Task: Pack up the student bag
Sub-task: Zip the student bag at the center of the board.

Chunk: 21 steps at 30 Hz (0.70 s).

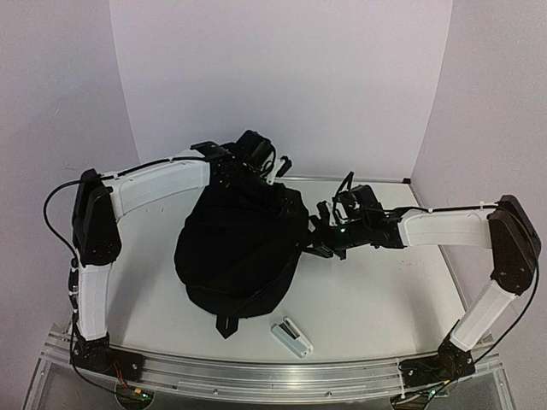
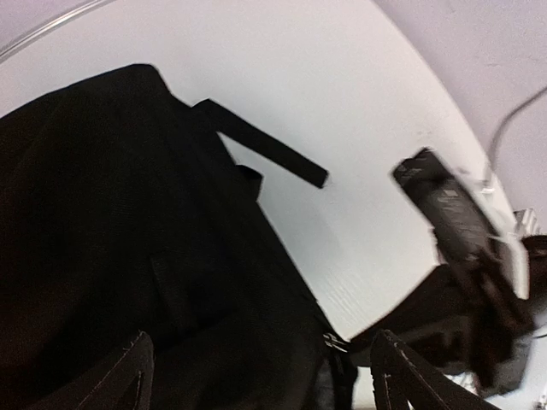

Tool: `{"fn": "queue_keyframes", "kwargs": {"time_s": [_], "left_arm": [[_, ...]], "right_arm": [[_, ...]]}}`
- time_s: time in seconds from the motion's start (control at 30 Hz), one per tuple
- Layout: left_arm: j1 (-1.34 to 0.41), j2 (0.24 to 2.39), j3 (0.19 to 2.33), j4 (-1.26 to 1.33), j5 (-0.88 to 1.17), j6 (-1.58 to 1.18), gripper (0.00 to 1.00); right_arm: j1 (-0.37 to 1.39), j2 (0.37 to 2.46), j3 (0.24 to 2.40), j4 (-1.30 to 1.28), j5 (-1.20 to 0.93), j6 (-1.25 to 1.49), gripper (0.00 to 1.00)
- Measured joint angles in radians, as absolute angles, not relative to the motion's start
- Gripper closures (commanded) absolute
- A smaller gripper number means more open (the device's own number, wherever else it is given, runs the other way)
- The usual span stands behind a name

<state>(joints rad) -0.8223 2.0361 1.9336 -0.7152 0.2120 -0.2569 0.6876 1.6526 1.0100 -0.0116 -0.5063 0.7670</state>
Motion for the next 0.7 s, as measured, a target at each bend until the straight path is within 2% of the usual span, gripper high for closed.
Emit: {"fn": "queue_keyframes", "kwargs": {"time_s": [0.17,0.5,0.6,0.7], "left_arm": [[-0.831,2.147,1.964,-0.748,0.037,-0.242,0.16],[-0.859,2.188,1.994,-0.72,-0.119,-0.195,0.64],[-0.855,2.199,1.998,-0.706,-0.135,-0.183,0.81],[-0.851,2.21,1.998,-0.702,-0.136,-0.182,0.92]], "right_arm": [[0.688,1.639,0.994,-0.008,-0.506,0.769,1.0],[0.688,1.634,0.963,0.022,-0.506,0.793,1.0],[0.688,1.632,0.947,0.044,-0.509,0.811,1.0],[0.69,1.628,0.928,0.064,-0.513,0.827,1.0]]}}
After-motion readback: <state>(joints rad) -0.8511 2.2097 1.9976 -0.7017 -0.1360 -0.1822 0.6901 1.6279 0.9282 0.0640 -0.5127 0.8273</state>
